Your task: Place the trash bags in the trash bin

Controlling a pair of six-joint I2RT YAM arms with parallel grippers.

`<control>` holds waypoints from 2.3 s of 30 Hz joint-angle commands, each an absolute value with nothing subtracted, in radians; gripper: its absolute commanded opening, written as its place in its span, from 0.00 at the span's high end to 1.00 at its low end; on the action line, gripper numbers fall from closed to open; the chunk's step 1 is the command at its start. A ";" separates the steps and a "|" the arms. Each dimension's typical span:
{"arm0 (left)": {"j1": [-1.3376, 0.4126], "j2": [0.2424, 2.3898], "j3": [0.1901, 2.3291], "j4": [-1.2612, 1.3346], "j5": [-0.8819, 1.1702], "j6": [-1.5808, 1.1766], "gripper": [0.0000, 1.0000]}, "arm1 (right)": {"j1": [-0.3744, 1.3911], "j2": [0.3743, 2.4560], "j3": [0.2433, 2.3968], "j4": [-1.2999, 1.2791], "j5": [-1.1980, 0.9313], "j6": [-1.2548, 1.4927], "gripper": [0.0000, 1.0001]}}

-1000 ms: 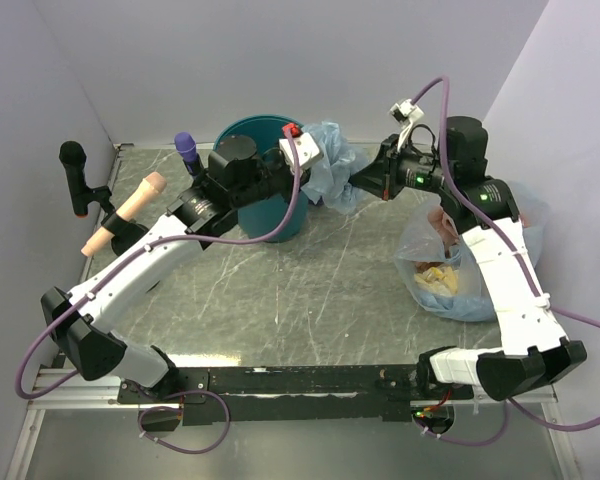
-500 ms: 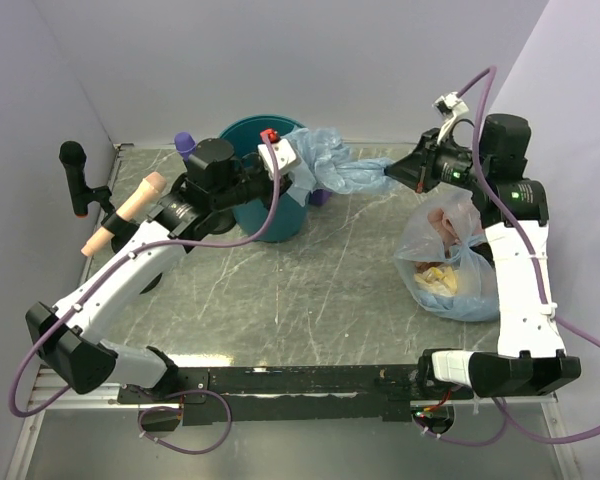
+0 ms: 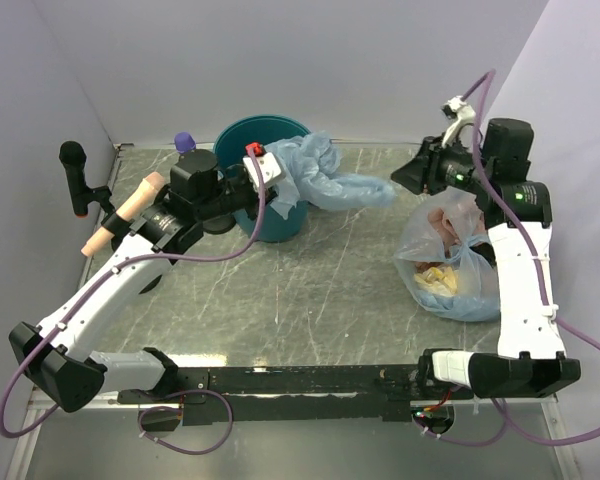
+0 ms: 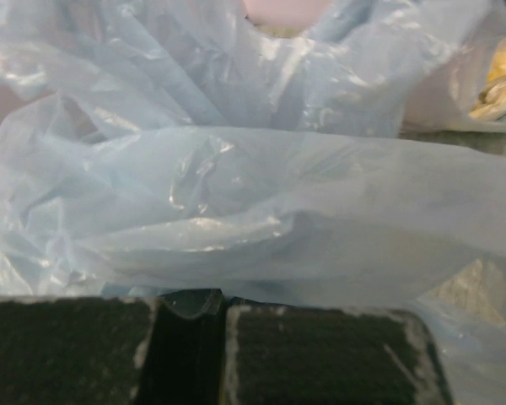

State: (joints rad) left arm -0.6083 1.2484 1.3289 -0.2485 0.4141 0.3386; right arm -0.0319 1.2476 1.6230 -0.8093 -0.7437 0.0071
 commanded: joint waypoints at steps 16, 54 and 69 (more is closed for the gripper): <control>-0.597 1.239 1.374 -0.273 0.434 0.275 0.99 | 0.469 1.341 1.715 -0.654 -0.571 -0.199 0.21; -0.483 1.141 1.272 -0.313 0.471 0.281 0.99 | 0.411 1.026 1.401 -0.910 -0.503 -0.436 1.00; -0.532 1.091 1.172 -0.278 0.485 0.472 0.99 | 0.400 1.296 1.626 -0.675 -0.670 0.036 0.11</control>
